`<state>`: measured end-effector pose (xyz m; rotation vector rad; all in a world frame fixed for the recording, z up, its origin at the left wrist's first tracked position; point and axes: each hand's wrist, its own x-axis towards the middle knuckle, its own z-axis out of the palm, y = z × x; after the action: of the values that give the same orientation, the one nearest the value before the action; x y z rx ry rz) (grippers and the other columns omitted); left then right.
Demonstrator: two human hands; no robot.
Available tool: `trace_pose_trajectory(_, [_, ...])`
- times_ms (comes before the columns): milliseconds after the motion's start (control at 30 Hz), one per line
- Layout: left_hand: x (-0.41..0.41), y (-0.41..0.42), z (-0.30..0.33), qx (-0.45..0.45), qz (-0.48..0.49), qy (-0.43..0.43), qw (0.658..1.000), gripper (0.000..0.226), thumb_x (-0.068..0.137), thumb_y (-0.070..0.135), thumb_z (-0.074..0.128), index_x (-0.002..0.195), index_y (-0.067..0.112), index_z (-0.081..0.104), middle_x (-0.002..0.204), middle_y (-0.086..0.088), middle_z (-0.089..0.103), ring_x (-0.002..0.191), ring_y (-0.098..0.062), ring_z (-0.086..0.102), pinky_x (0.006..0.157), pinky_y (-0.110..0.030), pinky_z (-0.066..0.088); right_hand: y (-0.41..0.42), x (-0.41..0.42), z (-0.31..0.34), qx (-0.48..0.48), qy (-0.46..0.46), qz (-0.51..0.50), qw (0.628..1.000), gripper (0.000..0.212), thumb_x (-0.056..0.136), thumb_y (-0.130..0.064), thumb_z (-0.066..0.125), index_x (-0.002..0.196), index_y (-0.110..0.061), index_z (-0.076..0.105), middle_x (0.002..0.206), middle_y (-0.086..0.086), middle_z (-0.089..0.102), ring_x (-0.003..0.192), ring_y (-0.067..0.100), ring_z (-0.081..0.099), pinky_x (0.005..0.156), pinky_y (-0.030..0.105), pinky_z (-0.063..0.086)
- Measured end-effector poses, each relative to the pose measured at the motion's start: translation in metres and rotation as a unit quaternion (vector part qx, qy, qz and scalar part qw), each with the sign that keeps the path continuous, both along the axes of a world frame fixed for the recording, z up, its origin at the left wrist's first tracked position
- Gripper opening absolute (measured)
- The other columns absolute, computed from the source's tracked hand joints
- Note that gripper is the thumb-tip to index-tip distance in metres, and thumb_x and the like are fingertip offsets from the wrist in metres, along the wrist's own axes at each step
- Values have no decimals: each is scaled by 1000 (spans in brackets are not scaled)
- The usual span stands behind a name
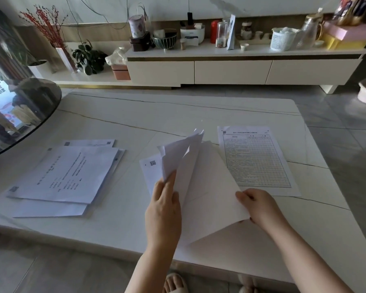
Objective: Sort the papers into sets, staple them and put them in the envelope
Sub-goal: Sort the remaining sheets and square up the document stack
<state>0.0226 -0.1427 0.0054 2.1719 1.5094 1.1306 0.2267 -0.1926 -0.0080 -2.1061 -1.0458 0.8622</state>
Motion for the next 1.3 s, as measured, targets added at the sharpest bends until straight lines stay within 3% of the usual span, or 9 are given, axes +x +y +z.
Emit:
trace_pose_trajectory(200, [24, -9, -6, -133, -10, -25, 991, 43, 93, 1, 48, 133, 16, 52, 131, 2, 51, 87, -21, 56, 68, -27, 40, -7, 17, -17, -17, 12, 3, 1000, 35, 99, -28, 48, 68, -13, 51, 63, 2, 51, 59, 19, 50, 58, 29, 35])
trace_pose_trajectory(300, [31, -8, -9, -174, 1, -44, 984, 42, 92, 0, 46, 130, 16, 53, 121, 3, 51, 81, -11, 46, 66, -23, 35, -6, 43, -18, -18, -46, -68, 996, 13, 93, -23, 57, 98, -17, 68, 98, 4, 67, 95, 23, 61, 75, 27, 40])
trace_pose_trajectory(367, [35, -7, -10, -176, -1, -47, 983, 40, 91, -1, 47, 127, 15, 55, 117, 3, 51, 79, -10, 44, 65, -23, 34, -4, 65, -17, -51, -118, -131, 983, 35, 89, -24, 62, 122, -10, 62, 123, 10, 62, 116, 28, 55, 91, 31, 42])
trace_pose_trajectory(467, [40, -6, -12, -171, -2, -48, 984, 40, 89, -3, 49, 125, 15, 56, 111, 4, 51, 76, -6, 41, 63, -24, 34, 3, 88, -11, -130, -201, -177, 955, 50, 85, -39, 66, 123, -8, 58, 125, 17, 55, 118, 35, 47, 91, 39, 44])
trace_pose_trajectory(600, [44, -3, -14, -176, 12, -44, 983, 38, 89, -2, 50, 122, 15, 57, 102, 8, 48, 76, -13, 46, 60, -26, 33, 18, 102, -14, -193, -209, -173, 943, 68, 77, -52, 69, 123, -5, 51, 126, 18, 49, 120, 35, 44, 94, 42, 40])
trace_pose_trajectory(800, [48, 0, -12, -173, 26, -45, 984, 36, 90, 0, 50, 121, 15, 58, 105, 6, 51, 76, -12, 46, 56, -26, 32, 21, 117, -21, -181, -109, -175, 962, 67, 71, -41, 78, 119, -6, 46, 116, 12, 57, 108, 33, 57, 90, 40, 46])
trace_pose_trajectory(967, [47, -2, -7, -165, 26, -42, 985, 34, 90, -2, 49, 119, 13, 58, 99, 9, 47, 73, -13, 45, 53, -18, 32, 1, 121, -24, -44, -89, -184, 978, 15, 89, -16, 56, 97, -4, 58, 90, 13, 61, 74, 28, 53, 59, 31, 39])
trace_pose_trajectory(1100, [44, -3, -3, -161, 31, -47, 985, 36, 90, -2, 48, 121, 13, 58, 100, 9, 46, 74, -12, 46, 54, -11, 31, -17, 121, -6, 44, -84, -227, 969, 21, 93, -11, 48, 78, 3, 47, 70, 16, 56, 52, 21, 46, 50, 28, 29])
trace_pose_trajectory(1300, [30, 1, 3, -160, 59, -68, 983, 37, 91, -2, 47, 124, 12, 57, 107, 2, 53, 78, -17, 48, 58, -26, 34, -48, 112, 23, 128, -62, -303, 942, 32, 92, -24, 55, 82, 6, 53, 56, 18, 56, 49, 25, 45, 52, 29, 29])
